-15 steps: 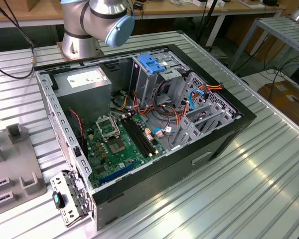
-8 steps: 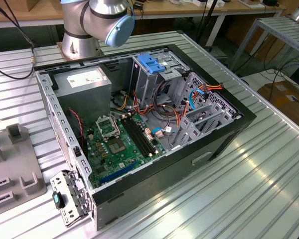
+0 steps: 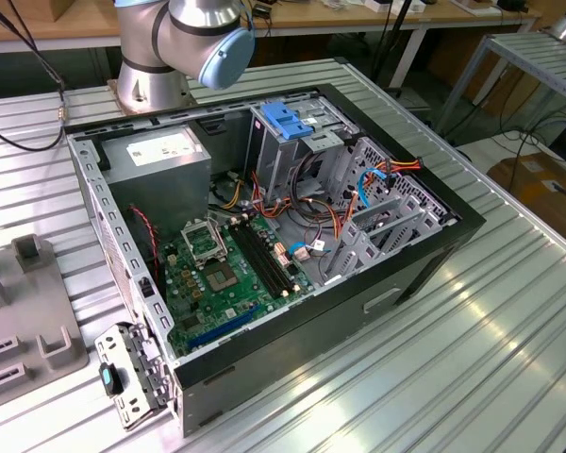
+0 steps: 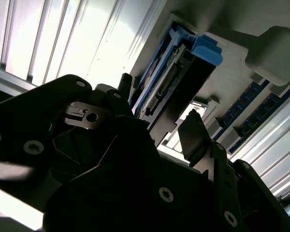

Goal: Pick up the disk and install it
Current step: 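Pick up the disk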

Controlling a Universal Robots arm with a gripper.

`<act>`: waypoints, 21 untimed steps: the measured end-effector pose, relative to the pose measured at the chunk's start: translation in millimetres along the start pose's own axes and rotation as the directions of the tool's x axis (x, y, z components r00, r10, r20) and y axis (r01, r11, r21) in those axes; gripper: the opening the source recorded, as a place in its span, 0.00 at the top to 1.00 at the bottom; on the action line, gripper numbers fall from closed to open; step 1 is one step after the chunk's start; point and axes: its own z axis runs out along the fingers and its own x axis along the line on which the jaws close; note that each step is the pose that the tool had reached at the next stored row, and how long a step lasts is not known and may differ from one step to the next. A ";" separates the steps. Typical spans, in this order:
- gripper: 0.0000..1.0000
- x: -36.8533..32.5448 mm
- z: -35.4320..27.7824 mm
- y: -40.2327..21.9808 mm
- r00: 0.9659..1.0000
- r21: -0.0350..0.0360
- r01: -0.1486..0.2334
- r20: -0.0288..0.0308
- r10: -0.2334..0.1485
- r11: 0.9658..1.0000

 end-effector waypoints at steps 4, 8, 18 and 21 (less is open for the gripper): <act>0.34 0.0 0.1 0.0 1.000 0.000 0.000 0.000 0.000 1.000; 0.34 0.0 0.3 0.0 1.000 0.000 0.000 0.000 0.000 1.000; 0.65 -0.1 0.5 0.0 1.000 0.000 0.000 0.000 0.000 1.000; 0.65 -0.1 0.6 0.0 1.000 0.000 0.000 0.000 0.000 1.000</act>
